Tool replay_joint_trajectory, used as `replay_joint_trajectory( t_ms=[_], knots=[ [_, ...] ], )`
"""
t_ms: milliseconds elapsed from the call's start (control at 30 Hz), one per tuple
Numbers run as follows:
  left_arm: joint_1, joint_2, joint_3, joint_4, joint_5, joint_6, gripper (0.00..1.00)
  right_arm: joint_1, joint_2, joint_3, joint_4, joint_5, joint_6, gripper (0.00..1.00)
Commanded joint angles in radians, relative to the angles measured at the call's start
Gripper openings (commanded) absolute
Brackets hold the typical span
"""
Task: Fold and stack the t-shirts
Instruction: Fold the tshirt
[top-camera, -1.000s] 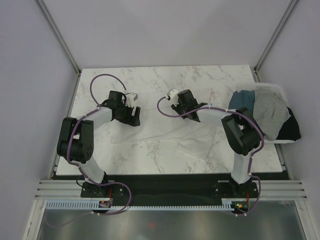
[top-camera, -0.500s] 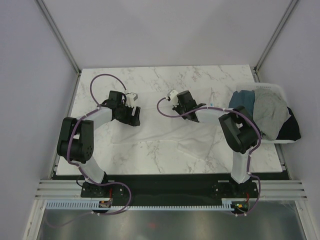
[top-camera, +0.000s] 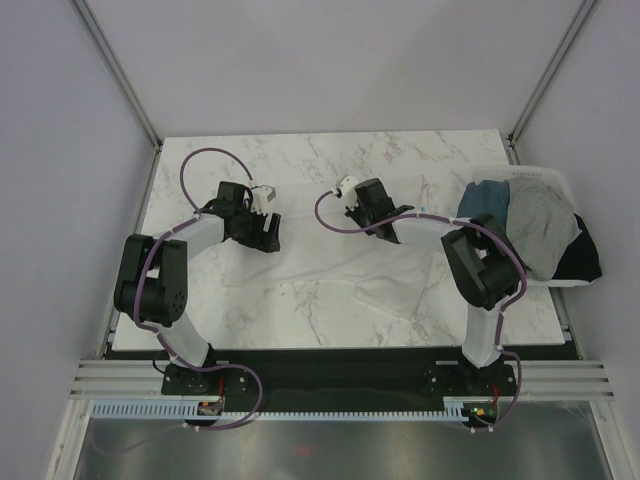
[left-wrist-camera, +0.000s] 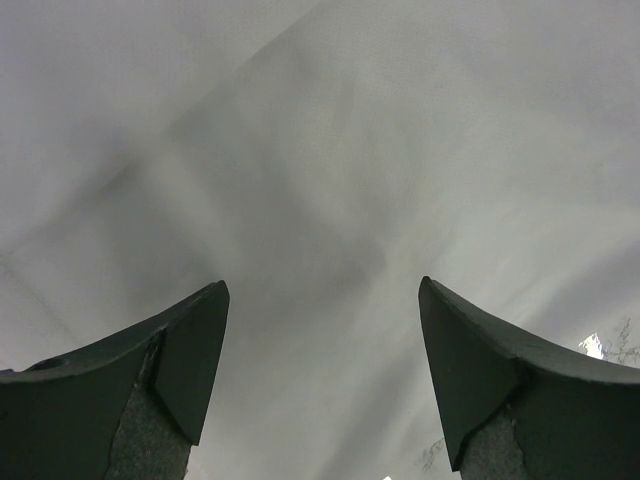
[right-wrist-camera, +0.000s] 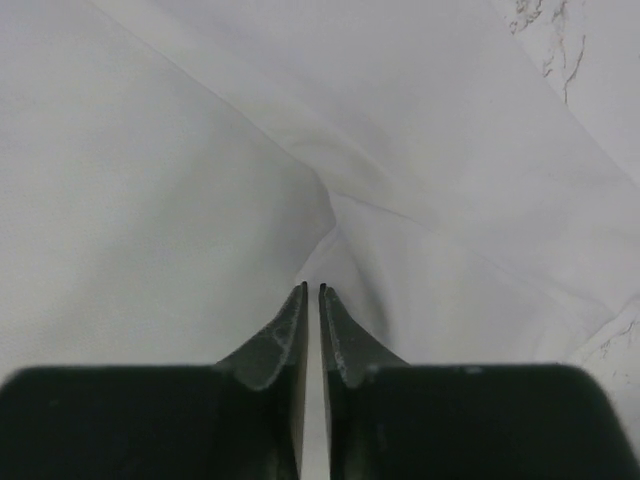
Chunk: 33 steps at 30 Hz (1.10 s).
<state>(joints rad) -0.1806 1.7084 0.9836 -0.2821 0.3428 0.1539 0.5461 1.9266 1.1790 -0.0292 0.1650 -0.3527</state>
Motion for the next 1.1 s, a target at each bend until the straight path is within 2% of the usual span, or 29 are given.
replay_joint_trajectory(
  t_ms=[0,200,467,667,867,1067],
  knots=[
    [0.001,-0.003,0.006,0.015,0.009,-0.025,0.84,0.003,-0.002,0.030,0.022,0.048,-0.002,0.22],
    [0.001,0.002,0.006,0.015,0.005,-0.025,0.84,0.003,0.025,0.047,0.049,0.079,-0.002,0.33],
    [0.001,0.003,0.006,0.015,0.009,-0.025,0.83,0.005,0.051,0.054,0.049,0.085,-0.005,0.30],
    [0.001,-0.003,0.006,0.014,0.007,-0.025,0.83,0.003,0.063,0.056,0.049,0.097,-0.009,0.24],
    [0.001,-0.003,0.006,0.015,0.007,-0.025,0.83,0.003,0.038,0.053,0.049,0.082,-0.005,0.03],
    [0.001,-0.003,0.007,0.015,0.007,-0.025,0.83,0.005,-0.021,0.054,0.032,0.010,0.033,0.00]
  ],
)
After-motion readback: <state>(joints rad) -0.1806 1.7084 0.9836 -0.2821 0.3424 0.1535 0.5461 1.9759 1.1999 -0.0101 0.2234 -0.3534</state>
